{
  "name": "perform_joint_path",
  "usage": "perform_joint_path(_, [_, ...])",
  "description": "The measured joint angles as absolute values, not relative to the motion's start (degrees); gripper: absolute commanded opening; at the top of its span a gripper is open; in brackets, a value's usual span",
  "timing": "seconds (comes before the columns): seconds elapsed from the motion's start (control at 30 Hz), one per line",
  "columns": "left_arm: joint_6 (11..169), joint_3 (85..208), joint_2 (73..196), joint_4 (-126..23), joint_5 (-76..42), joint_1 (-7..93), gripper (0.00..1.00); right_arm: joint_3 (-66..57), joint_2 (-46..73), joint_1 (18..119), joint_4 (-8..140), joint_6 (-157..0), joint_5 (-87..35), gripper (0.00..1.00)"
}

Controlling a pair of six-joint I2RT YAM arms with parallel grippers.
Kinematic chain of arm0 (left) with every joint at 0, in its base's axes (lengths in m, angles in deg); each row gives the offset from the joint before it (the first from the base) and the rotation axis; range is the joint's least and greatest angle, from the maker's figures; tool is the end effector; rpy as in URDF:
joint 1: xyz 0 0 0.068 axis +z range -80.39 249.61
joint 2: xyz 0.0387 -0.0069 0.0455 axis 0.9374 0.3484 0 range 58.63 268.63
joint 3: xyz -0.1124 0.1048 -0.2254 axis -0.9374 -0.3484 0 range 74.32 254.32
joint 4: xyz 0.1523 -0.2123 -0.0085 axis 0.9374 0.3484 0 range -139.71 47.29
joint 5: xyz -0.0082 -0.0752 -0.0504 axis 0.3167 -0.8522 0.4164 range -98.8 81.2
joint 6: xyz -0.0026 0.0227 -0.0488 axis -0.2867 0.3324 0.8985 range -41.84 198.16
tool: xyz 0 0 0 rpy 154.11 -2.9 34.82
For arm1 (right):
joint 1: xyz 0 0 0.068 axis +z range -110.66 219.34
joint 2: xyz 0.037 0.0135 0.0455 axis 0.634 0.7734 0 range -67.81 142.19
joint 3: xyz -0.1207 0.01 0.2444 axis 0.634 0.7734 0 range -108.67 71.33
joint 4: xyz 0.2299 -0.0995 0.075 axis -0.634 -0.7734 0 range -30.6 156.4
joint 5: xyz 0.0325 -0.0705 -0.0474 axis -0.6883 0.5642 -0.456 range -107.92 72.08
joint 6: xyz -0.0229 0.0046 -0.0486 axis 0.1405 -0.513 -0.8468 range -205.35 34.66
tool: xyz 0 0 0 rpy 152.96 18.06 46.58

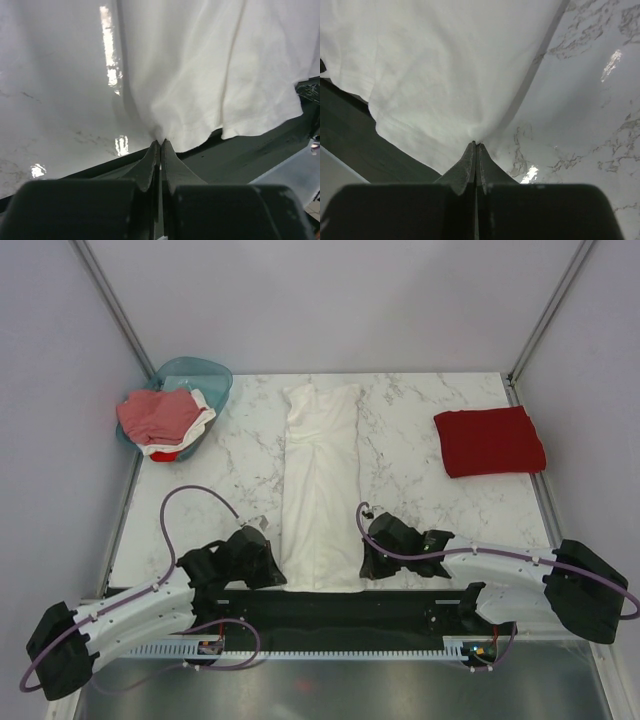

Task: Fold and stack the t-shirts
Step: Fold the tshirt

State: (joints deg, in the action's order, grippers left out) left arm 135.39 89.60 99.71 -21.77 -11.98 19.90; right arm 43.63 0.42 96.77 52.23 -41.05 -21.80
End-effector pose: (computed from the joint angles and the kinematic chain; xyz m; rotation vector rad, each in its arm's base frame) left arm 0.0841 -0.1023 0.1461 -0.1531 2.7039 -0.7573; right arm 0.1115 0.1789 0.1557 -0.3391 2.6902 0.7272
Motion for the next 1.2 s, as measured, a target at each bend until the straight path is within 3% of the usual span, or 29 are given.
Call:
perform_joint_path(0.23, [134.63,98.70,102.73,-20.72,-11.80,19.94,0.02,35.48,0.18,95.53,49.32,-42.78,-19.26,0.00])
perform_joint_path(0.47, [130.19,111.66,113.00,-19.65,-12.13,27.94,0.02,27.70,3.31,84.90,48.40,-45.60,-19.22,0.00])
perform_joint_path(0.83, [123.46,125.73,132.54,-20.67,-14.05,43.53,0.02,10.25,20.73,75.96,47.59,-50.01,-19.44,0.00])
perform_joint_path(1.2, [119.33,140.33,152.12,-24.34,-15.50,49.41,0.02,-3.28,35.68,66.39,47.48,-50.71,-24.88,0.00])
